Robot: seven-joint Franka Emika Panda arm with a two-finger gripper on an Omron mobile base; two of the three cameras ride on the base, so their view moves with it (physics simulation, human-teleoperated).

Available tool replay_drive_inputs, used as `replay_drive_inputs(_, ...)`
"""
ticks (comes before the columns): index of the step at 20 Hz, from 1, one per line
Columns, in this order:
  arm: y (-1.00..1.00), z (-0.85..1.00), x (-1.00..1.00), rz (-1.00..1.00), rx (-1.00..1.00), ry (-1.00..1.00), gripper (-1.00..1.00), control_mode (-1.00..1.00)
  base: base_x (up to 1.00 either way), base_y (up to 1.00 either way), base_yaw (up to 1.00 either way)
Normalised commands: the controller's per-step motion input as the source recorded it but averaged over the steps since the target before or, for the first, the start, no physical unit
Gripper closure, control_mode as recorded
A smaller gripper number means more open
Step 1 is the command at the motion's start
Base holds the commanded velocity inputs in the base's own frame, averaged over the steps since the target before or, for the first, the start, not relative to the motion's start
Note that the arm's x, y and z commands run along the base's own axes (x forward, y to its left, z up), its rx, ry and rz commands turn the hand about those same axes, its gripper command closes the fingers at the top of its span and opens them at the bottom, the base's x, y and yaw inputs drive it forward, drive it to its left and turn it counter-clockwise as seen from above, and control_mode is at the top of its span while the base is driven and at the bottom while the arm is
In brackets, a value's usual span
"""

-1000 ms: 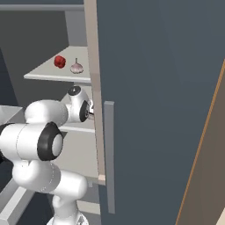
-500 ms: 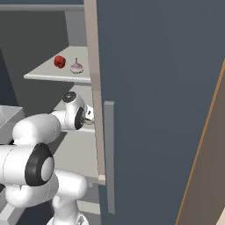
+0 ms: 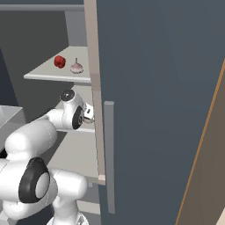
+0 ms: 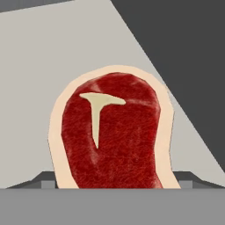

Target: Take the steak, bell pepper, and garlic from the freezer and place them in the bowl on the counter.

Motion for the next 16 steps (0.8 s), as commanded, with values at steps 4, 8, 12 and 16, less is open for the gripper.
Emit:
replay_drive_inputs(4, 0.00, 0.29, -0.23, 0.01, 0.00, 0.00, 1.00, -1.00, 0.00, 0.00, 0.00)
replay_drive_inputs(8, 0.00, 0.31, -0.41, 0.05, 0.00, 0.00, 1.00, -1.00, 0.00, 0.00, 0.00)
replay_drive_inputs(12, 0.00, 0.27, -0.46, 0.07, 0.00, 0.00, 1.00, -1.00, 0.00, 0.00, 0.00)
replay_drive_inputs(16, 0.00, 0.19, -0.48, 0.08, 0.00, 0.00, 1.00, -1.00, 0.00, 0.00, 0.00)
